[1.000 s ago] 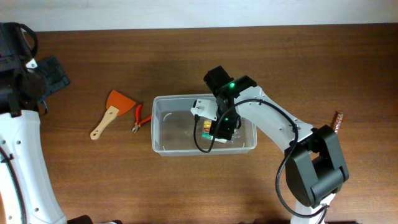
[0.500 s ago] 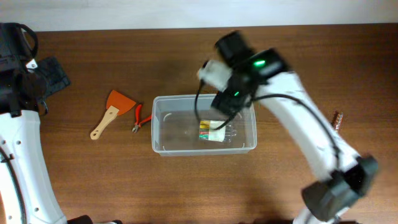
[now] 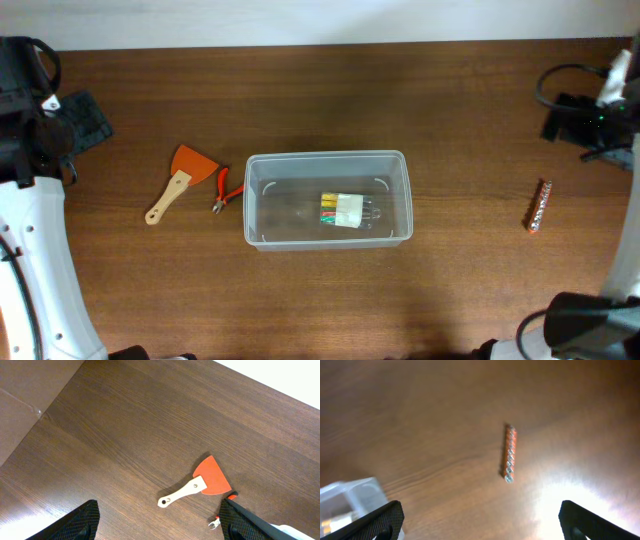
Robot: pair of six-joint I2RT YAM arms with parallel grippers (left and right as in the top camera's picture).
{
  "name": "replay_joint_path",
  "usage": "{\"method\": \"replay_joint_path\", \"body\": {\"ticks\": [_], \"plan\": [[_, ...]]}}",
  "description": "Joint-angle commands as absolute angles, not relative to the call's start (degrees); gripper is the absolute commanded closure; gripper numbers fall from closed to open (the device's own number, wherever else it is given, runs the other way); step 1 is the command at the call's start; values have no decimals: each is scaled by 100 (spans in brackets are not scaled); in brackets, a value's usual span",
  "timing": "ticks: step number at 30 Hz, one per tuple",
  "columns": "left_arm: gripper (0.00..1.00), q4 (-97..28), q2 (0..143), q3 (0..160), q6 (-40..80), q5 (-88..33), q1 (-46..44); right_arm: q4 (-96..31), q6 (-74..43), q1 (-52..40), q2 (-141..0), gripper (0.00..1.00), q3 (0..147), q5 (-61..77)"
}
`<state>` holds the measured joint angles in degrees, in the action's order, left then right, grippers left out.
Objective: Pack container
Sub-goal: 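Grasp the orange socket bit strip with the right gripper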
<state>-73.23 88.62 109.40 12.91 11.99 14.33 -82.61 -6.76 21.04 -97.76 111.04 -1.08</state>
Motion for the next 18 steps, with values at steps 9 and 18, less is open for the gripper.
{"method": "replay_joint_path", "body": {"ticks": [9, 18], "plan": [[21, -7314, 8882, 10945, 1326, 1155, 1452, -6499, -731, 2558, -10637, 1, 8757, 191], [21, -7347, 8884, 10945, 1326, 1155, 1452, -5662, -731, 2762, -10916, 1, 8119, 174]]}}
